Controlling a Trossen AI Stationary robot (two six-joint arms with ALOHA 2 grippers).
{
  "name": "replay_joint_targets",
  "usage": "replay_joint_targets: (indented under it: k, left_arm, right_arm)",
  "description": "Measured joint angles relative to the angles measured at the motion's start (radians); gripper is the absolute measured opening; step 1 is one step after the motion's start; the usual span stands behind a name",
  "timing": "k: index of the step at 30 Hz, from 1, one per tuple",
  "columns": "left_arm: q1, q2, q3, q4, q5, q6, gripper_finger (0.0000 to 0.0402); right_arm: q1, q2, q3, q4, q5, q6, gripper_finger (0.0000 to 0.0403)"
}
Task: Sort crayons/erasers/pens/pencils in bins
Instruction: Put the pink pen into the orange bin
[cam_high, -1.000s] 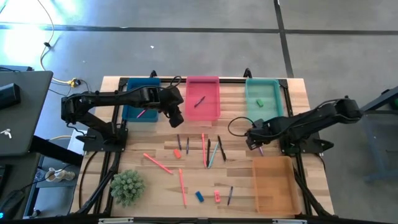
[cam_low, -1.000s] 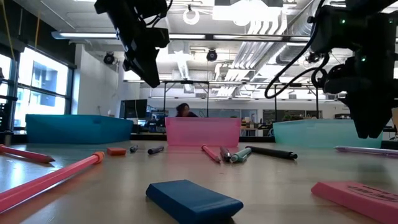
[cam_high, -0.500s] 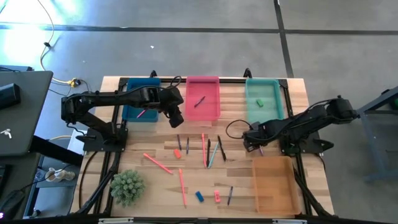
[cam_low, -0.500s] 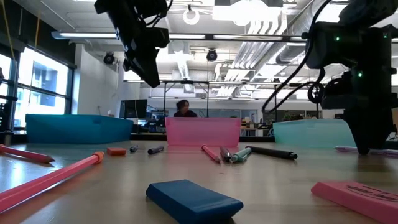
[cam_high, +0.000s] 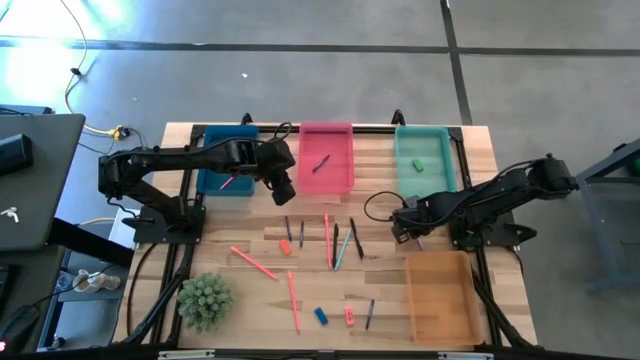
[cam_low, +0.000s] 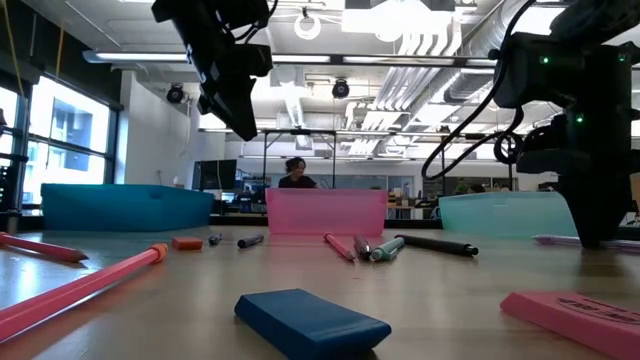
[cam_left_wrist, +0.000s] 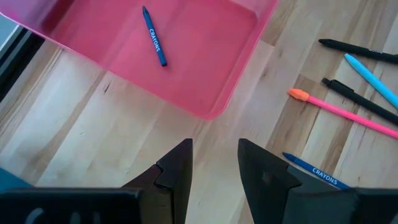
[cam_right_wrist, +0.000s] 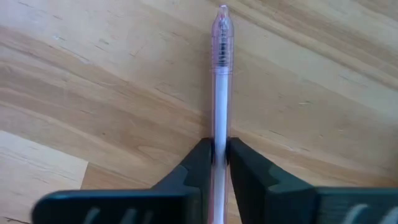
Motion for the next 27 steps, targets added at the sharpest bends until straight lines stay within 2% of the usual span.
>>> replay_joint_targets:
  k: [4, 14, 27]
  left_arm:
    - [0.000, 0.000, 0.000, 0.000, 0.000, 0.000, 0.0115]
    - [0.000, 0.000, 0.000, -0.091, 0.002, 0.000, 0.0115]
    - [-0.002, -0.021, 0.001, -0.129, 0.003, 0.062, 0.0115]
  right_arm:
    - [0.000, 0.000, 0.003, -0.003, -0.001, -0.010, 0.0009]
    - [0.002, 0.008, 0.081, -0.019, -0.005, -0.113, 0.0008]
    - [0.001, 0.006, 0.211, -0.029, 0.107, -0.161, 0.0009]
